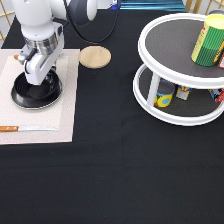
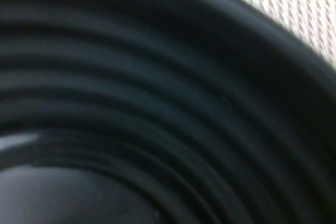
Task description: Pick up the bowl from the lazy Susan and put bowl on the plate
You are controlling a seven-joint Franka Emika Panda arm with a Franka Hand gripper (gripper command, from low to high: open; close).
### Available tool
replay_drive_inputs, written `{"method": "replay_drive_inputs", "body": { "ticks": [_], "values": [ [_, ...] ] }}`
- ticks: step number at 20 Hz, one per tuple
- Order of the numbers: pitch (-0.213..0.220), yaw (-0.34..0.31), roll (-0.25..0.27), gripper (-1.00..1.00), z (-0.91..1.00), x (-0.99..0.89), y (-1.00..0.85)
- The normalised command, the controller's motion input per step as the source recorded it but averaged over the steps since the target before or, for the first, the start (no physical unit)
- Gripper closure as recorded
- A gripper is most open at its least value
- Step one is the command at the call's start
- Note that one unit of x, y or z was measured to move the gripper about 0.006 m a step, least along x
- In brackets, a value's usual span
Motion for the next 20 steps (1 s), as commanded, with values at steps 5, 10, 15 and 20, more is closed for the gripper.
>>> {"method": "replay_drive_inputs", "body": {
  "ticks": [5,10,15,20],
  "values": [
    [0.19,0.023,0.0,-1.0,0.43,0.24,-0.1],
    [0.141,0.002,0.0,-1.0,0.97,0.13,-0.05],
    [0.152,0.044,-0.001,-1.0,1.0,0.3,0.01],
    [0.103,0.026,-0.027,-1.0,0.45,0.27,0.08]
  ]
}}
